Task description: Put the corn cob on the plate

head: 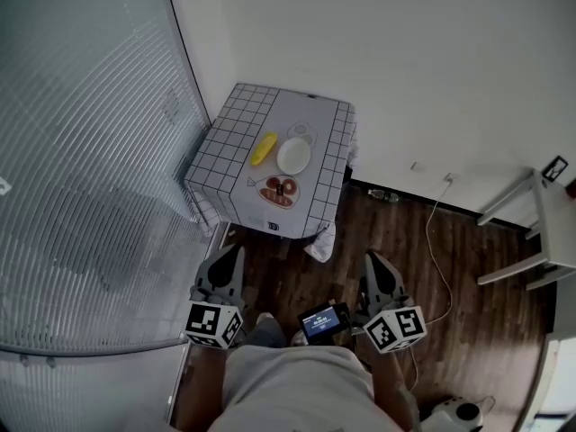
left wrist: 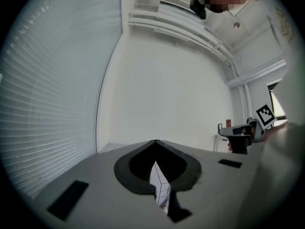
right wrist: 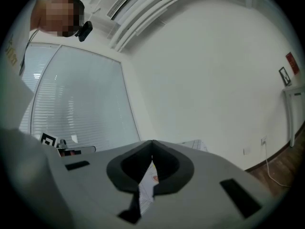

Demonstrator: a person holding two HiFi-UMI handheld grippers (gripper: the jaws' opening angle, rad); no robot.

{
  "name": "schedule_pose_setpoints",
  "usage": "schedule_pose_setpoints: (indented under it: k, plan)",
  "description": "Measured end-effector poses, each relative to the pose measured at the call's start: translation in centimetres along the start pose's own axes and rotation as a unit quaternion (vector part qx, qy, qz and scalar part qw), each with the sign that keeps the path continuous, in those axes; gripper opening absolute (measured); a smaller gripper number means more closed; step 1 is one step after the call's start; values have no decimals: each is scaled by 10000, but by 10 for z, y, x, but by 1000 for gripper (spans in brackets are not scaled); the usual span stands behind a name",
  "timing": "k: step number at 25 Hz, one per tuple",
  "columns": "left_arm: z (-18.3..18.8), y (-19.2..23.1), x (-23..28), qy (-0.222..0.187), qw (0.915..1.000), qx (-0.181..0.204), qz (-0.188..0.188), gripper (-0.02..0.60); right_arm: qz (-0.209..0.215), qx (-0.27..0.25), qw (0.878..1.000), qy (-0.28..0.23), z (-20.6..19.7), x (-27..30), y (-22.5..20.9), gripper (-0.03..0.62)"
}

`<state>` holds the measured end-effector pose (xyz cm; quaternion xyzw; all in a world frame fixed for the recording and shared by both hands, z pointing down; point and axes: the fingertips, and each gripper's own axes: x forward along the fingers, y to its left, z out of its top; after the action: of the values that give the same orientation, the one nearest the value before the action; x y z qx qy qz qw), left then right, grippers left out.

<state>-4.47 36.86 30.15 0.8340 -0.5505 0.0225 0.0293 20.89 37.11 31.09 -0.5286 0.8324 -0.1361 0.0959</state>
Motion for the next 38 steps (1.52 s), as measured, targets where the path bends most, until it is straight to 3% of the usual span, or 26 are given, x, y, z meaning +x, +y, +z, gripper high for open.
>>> schedule_pose_setpoints:
  k: [11, 22, 28, 33, 38]
  plan:
    - [-6, 14, 38, 121, 9999, -92, 46, 8, -132, 21, 9997, 191, -6, 29, -21, 8]
    - [-10, 81, 127, 204, 9996, -215, 43, 8, -440, -28, 9984, 356, -11, 117, -54, 6]
    - [-11, 123, 182, 340, 9991, -244, -89, 8, 69, -91, 9999, -16, 6, 179, -43, 8]
    - [-17, 159, 220, 413, 9984, -349, -181, 8, -101, -346, 9989, 287, -6, 228, -49, 8]
    - [-23, 180, 245, 474, 9974, -392, -378, 8, 39, -277, 9993, 231, -8, 258, -42, 6]
